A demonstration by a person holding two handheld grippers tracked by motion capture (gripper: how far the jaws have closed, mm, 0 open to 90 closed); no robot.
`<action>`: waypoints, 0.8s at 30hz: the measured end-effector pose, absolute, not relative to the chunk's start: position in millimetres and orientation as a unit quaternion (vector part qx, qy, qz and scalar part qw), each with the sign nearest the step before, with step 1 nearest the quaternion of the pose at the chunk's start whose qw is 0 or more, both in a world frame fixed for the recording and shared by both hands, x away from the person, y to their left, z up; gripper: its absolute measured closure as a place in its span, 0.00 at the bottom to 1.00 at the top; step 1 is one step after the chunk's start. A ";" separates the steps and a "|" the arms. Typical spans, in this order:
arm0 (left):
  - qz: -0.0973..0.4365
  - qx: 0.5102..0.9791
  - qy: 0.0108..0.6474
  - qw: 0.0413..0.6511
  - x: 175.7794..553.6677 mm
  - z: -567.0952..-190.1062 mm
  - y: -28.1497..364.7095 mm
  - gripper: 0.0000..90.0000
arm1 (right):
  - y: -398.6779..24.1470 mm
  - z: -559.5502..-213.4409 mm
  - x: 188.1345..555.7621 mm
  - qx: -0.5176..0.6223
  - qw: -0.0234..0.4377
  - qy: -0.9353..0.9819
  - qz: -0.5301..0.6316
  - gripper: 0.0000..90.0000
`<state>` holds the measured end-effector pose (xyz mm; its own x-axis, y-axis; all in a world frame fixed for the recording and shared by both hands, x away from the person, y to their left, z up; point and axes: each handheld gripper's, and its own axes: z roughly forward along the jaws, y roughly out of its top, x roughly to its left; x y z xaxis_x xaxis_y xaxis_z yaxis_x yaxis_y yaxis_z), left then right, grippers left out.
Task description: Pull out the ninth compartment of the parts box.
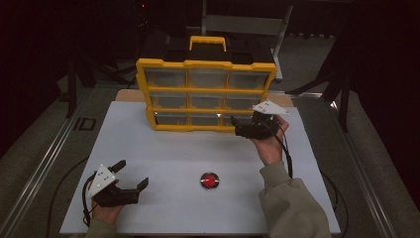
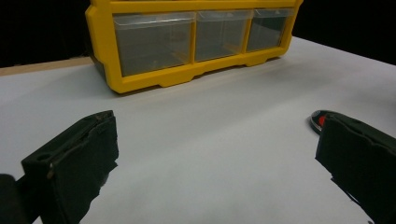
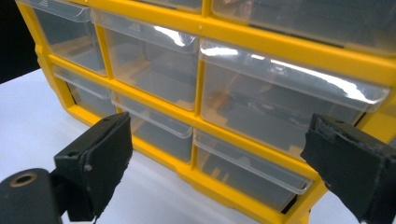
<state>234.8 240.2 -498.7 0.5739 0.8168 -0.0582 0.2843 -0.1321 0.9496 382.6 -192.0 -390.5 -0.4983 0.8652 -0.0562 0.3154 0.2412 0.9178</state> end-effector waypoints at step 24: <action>0.251 0.711 0.390 0.529 235.3 -499.0 240.0 0.00 | -190.9 -396.6 405.1 0.397 0.311 0.763 0.405 0.09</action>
